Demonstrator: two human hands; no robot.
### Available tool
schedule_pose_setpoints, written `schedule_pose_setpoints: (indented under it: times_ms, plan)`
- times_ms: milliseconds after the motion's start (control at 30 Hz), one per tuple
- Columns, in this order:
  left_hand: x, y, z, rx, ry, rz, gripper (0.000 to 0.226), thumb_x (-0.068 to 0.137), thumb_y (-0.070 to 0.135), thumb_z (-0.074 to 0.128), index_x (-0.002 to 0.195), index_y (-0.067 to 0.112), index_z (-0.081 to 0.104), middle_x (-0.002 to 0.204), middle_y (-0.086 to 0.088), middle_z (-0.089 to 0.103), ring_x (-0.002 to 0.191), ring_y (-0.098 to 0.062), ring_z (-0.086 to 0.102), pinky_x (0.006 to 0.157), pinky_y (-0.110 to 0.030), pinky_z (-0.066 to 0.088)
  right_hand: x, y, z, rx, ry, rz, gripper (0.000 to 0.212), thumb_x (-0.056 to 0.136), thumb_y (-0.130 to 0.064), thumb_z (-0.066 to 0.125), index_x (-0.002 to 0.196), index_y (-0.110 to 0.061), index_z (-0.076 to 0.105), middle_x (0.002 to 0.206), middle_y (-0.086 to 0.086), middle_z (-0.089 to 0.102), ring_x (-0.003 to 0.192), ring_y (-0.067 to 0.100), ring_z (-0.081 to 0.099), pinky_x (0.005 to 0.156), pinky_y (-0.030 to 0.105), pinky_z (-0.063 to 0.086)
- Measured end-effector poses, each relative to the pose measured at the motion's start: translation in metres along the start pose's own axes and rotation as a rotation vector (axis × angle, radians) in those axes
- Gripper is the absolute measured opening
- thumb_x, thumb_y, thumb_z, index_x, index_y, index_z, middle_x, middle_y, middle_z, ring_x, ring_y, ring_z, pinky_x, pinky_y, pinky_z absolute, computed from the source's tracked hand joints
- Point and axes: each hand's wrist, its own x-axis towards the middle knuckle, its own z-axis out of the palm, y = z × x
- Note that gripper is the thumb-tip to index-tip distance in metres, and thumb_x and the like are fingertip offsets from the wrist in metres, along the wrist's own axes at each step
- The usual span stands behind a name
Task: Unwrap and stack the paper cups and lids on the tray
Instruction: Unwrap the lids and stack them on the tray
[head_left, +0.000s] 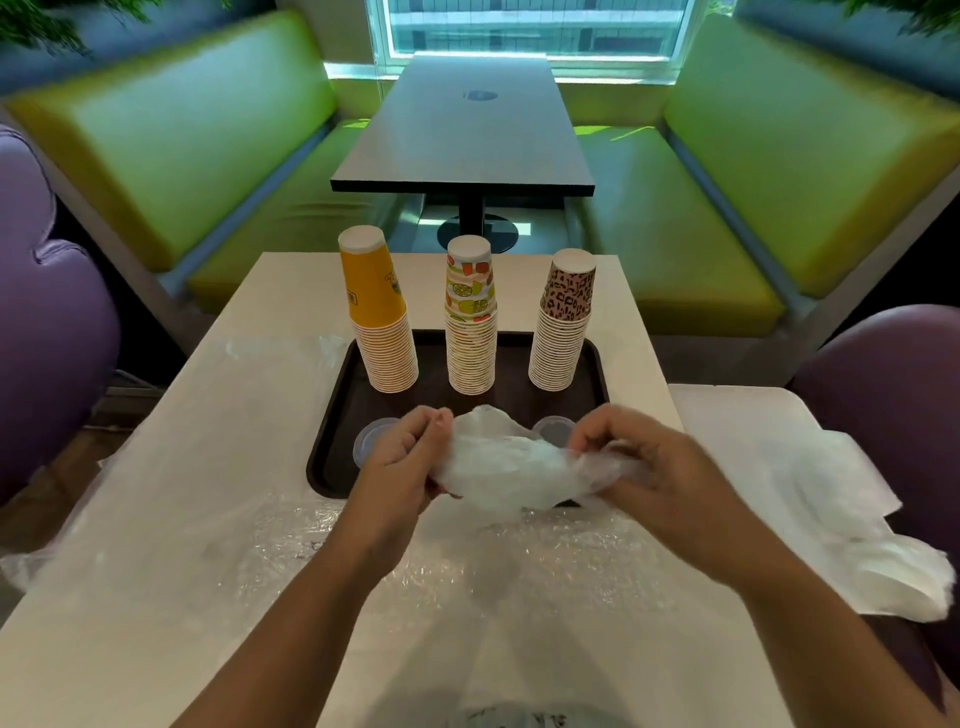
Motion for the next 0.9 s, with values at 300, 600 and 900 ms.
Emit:
schedule_pose_setpoints:
  times_ms: [300,600,900]
  plan:
    - [0.002,0.000,0.007,0.011,-0.074,0.031,0.042,0.069,0.026,0.069,0.098,-0.003,0.060,0.090,-0.014,0.067,0.085,-0.025,0.064,0.078,-0.040,0.055,0.018,0.014,0.054,0.669,-0.044,0.486,0.036,0.079,-0.045,0.058,0.080,-0.010,0.068,0.089,0.002,0.072,0.084,0.014,0.068,0.069,0.025,0.055]
    - [-0.008,-0.008,-0.008,0.298,-0.174,-0.046,0.045,0.066,0.018,0.080,0.106,0.017,0.061,0.095,0.002,0.071,0.092,-0.015,0.068,0.079,-0.034,0.057,0.018,0.027,0.070,0.540,0.107,0.399,0.021,0.083,-0.012,0.069,0.103,-0.009,0.066,0.092,0.008,0.072,0.086,0.020,0.070,0.073,0.029,0.058]
    - [0.001,-0.027,-0.014,-0.644,0.104,-0.447,0.021,0.097,0.009,0.042,0.098,-0.002,0.059,0.079,-0.016,0.072,0.064,-0.020,0.071,0.049,-0.030,0.057,0.016,0.050,0.048,-0.136,0.063,0.202,0.024,0.079,0.004,0.064,0.072,-0.018,0.059,0.073,-0.003,0.056,0.066,0.008,0.049,0.058,0.008,0.039]
